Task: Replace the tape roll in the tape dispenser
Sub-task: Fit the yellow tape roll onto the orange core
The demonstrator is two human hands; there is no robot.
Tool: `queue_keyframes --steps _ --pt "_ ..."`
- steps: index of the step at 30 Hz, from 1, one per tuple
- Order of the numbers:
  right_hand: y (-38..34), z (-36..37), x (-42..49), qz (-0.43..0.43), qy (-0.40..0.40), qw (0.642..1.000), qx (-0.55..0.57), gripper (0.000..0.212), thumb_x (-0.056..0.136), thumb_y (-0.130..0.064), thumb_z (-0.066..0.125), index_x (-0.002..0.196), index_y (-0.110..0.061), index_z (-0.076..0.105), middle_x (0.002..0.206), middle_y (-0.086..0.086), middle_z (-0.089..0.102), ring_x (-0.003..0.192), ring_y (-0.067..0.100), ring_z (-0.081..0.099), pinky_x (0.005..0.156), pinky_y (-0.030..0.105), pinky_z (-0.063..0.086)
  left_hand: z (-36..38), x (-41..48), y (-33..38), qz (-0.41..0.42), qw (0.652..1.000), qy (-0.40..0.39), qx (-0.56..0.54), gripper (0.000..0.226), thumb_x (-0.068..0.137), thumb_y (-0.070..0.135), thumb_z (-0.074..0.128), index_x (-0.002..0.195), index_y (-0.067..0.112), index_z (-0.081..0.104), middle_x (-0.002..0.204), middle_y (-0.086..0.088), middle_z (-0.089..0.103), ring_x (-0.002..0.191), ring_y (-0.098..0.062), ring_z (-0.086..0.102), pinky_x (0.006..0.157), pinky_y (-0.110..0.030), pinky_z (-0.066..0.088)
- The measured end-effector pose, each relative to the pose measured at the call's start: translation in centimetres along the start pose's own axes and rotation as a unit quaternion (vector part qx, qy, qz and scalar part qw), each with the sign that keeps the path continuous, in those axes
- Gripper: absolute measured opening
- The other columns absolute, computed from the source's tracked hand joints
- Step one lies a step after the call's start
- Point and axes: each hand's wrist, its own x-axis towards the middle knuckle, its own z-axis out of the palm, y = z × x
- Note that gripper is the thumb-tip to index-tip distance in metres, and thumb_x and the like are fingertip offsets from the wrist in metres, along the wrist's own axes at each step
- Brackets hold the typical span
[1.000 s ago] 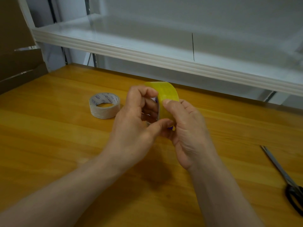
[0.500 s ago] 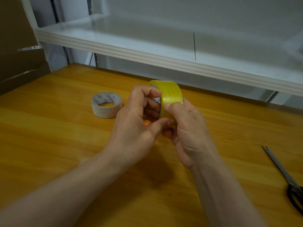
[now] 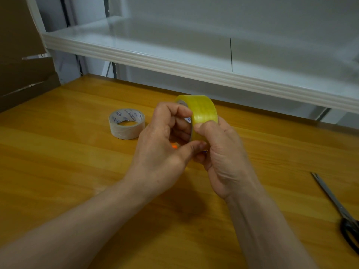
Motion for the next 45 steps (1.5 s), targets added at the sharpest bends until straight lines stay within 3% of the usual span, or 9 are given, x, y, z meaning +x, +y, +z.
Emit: queue_keyframes --steps 5,9,13,15,24,28,34,39,45 --pt "0.1 -0.2 0.2 -0.005 -0.014 1.0 0.012 0.043 0.08 -0.014 0.05 0.118 -0.019 0.07 0.111 0.02 0.076 0.11 0.045 0.067 0.063 0.03 0.054 0.0 0.1 0.0 -0.004 1.0 -0.002 -0.007 0.054 0.073 0.005 0.086 0.11 0.022 0.051 0.092 0.005 0.07 0.084 -0.016 0.071 0.074 -0.032 0.06" --pt "0.3 -0.2 0.1 -0.013 -0.017 1.0 0.008 0.041 0.084 -0.02 0.052 0.12 -0.024 0.071 0.116 0.019 0.075 0.114 0.046 0.066 0.082 0.055 0.055 0.0 0.2 -0.1 -0.01 1.0 0.005 -0.01 0.052 0.072 0.008 0.087 0.111 0.018 0.054 0.093 0.002 0.07 0.085 -0.018 0.07 0.074 -0.032 0.06" --pt "0.3 0.0 0.0 -0.008 0.01 1.0 -0.007 0.024 0.093 -0.03 0.06 0.113 -0.023 0.071 0.102 0.005 0.078 0.09 0.025 0.073 0.07 0.043 0.054 0.0 0.0 -0.1 0.006 1.0 0.0 0.014 0.051 0.074 0.007 0.086 0.109 0.021 0.052 0.089 -0.002 0.066 0.083 -0.019 0.067 0.072 -0.033 0.059" --pt "0.4 0.0 0.0 -0.006 0.015 1.0 -0.014 0.024 0.09 -0.029 0.061 0.111 -0.024 0.071 0.103 0.012 0.076 0.086 0.021 0.067 0.068 0.04 0.05 0.1 -0.1 -0.2 0.008 1.0 -0.002 0.017 0.051 0.074 0.006 0.086 0.108 0.02 0.051 0.09 -0.005 0.066 0.084 -0.022 0.067 0.072 -0.038 0.059" --pt "0.6 -0.2 0.3 -0.01 0.003 1.0 0.003 0.038 0.084 -0.021 0.055 0.119 -0.018 0.068 0.116 0.025 0.071 0.098 0.038 0.07 0.072 0.044 0.05 0.0 0.0 -0.1 -0.001 1.0 0.002 -0.006 0.047 0.072 0.016 0.084 0.105 0.026 0.053 0.094 0.005 0.068 0.086 -0.018 0.069 0.075 -0.032 0.06" --pt "0.5 -0.7 0.3 -0.006 -0.006 1.0 0.021 0.043 0.084 -0.023 0.055 0.123 -0.011 0.067 0.124 0.027 0.068 0.114 0.052 0.061 0.077 0.048 0.045 -0.2 0.3 -0.1 -0.02 0.998 0.015 -0.049 0.046 0.072 0.006 0.087 0.102 0.022 0.055 0.088 0.004 0.069 0.082 -0.011 0.069 0.073 -0.025 0.058" --pt "0.2 -0.9 0.2 -0.034 -0.011 0.999 0.01 0.024 0.089 -0.017 0.058 0.106 -0.018 0.074 0.093 0.008 0.071 0.083 0.017 0.063 0.063 0.033 0.046 -0.7 0.8 0.2 -0.022 0.995 0.027 -0.094 0.042 0.068 0.019 0.081 0.102 0.018 0.056 0.089 0.003 0.073 0.084 -0.01 0.073 0.073 -0.022 0.058" --pt "0.0 -0.7 0.0 -0.071 0.02 0.997 -0.023 0.02 0.1 -0.012 0.06 0.106 -0.024 0.074 0.093 -0.005 0.075 0.079 0.007 0.066 0.058 0.025 0.049 -1.5 1.1 -0.2 -0.011 0.997 0.021 -0.079 0.034 0.082 0.014 0.077 0.111 0.014 0.059 0.1 0.003 0.071 0.096 -0.011 0.071 0.074 -0.025 0.058" --pt "0.3 -0.6 0.0 -0.095 0.044 0.991 -0.087 0.02 0.098 -0.015 0.063 0.113 -0.026 0.073 0.082 -0.017 0.072 0.07 -0.003 0.063 0.061 0.022 0.051 -1.9 1.1 -0.6 0.046 0.993 0.082 0.065 0.025 0.088 0.014 0.076 0.108 0.023 0.064 0.102 0.004 0.069 0.094 -0.01 0.069 0.07 -0.014 0.055"
